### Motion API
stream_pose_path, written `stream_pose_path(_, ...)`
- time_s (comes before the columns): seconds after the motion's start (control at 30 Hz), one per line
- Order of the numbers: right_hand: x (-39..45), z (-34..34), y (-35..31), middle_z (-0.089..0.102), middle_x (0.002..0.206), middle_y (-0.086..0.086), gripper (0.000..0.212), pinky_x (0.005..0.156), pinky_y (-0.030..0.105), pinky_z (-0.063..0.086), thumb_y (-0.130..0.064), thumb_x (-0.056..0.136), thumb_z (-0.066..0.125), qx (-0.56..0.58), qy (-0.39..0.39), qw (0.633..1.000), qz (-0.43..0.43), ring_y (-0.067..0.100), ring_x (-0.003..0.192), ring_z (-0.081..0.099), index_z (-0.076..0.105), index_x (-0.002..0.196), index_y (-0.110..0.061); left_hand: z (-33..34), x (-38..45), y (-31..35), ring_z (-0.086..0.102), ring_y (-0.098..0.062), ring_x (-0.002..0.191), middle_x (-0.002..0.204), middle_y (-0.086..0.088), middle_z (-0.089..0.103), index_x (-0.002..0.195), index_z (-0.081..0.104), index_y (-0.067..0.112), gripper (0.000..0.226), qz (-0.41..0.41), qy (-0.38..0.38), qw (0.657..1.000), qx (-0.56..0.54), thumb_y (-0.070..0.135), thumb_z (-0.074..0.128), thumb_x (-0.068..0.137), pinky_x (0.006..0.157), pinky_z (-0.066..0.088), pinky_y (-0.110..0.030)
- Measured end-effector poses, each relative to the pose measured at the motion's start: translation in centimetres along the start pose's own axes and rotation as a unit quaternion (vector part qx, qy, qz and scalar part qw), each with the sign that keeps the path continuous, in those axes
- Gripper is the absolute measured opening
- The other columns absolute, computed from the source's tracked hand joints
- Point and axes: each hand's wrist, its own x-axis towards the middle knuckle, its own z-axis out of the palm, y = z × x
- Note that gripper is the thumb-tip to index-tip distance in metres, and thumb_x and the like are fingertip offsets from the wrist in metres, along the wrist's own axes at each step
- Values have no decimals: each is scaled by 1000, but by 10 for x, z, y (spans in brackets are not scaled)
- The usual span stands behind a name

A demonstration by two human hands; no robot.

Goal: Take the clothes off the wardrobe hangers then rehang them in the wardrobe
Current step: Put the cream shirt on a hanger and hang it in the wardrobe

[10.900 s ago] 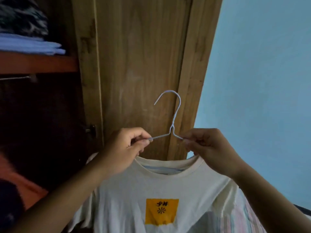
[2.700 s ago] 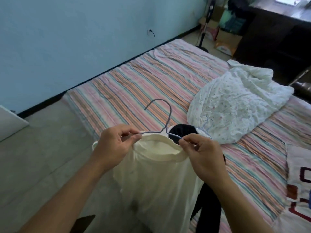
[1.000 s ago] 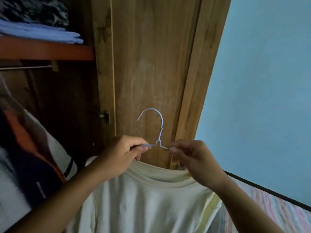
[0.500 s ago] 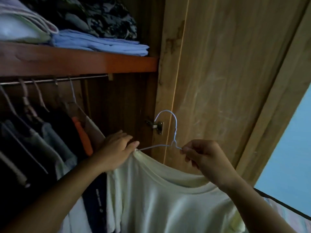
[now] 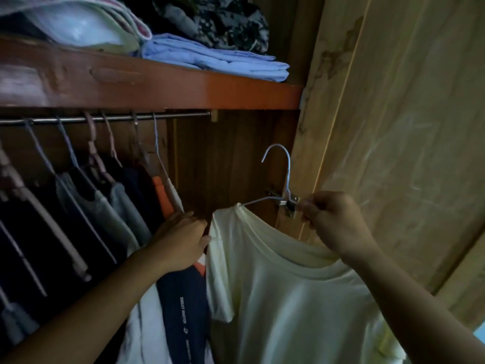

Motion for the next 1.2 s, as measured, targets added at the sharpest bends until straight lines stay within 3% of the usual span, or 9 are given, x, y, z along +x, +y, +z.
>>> stream_pose_path(0.17,38,42,-5,65,55,-6,23,45,20,41,-21,94,64,71,-44,996,27,1,45,55,71,72,-17,-1,-5,-2,54,-13,106,111,3,60,117,61,23,30,-1,23,1000,-18,42,44,100,90,45,-31)
stream_pose_path(0.33,73,99,-8,63,50,-7,25,42,20,42,-12,93,59,159,-87,980,77,5,45,58,70,71,-18,-4,-7,-3,55,-15,115,127,1,60,133,55,21,41,-23,25,999,-19,43,47,99,97,48,-35)
stream_pose_path(0.47,97,131,-16,64,53,-3,27,43,23,41,-11,87,61,195,-92,973,85,12,48,58,70,62,-17,-5,-11,-2,60,-18,103,112,-2,66,121,61,16,37,-31,44,999,-7,42,45,99,90,50,-38)
stream_pose_path(0.63,121,156,-36,66,87,12,16,54,29,43,-13,87,63,260,-96,956,92,23,70,61,70,97,-4,-6,-12,-2,63,-21,89,92,-3,66,102,63,12,32,-36,61,997,-21,40,48,97,79,53,-41)
stream_pose_path(0.8,138,181,-69,63,82,10,10,45,24,44,-7,91,57,323,-130,934,74,16,59,60,66,89,-5,-5,-10,2,52,-11,60,65,3,51,81,55,16,27,-50,82,990,-105,38,53,97,57,45,-33)
stream_pose_path(0.93,156,203,-92,68,105,18,21,63,36,56,-11,89,59,353,-121,925,70,28,81,67,62,108,-4,-7,-7,3,63,-12,81,90,1,67,111,65,14,30,-50,113,981,-150,38,53,97,73,53,-36)
stream_pose_path(1.0,161,210,-102,68,112,18,21,84,47,59,-14,86,59,353,-109,926,76,34,98,68,59,106,-8,-6,-8,4,63,-11,99,110,2,68,130,59,23,39,-48,120,978,-162,42,54,97,85,53,-34)
stream_pose_path(1.07,165,215,-112,69,109,18,24,85,52,59,-16,81,61,354,-111,926,70,36,99,69,62,104,-8,-5,-10,3,61,-11,107,121,1,66,136,54,26,44,-51,120,979,-158,45,54,96,92,53,-36)
stream_pose_path(1.2,177,225,-124,70,105,21,43,77,49,61,-19,69,66,357,-121,923,74,35,91,71,66,108,-1,-5,-10,-1,60,-6,89,98,11,65,133,57,26,40,-61,135,977,-151,44,53,97,81,52,-29)
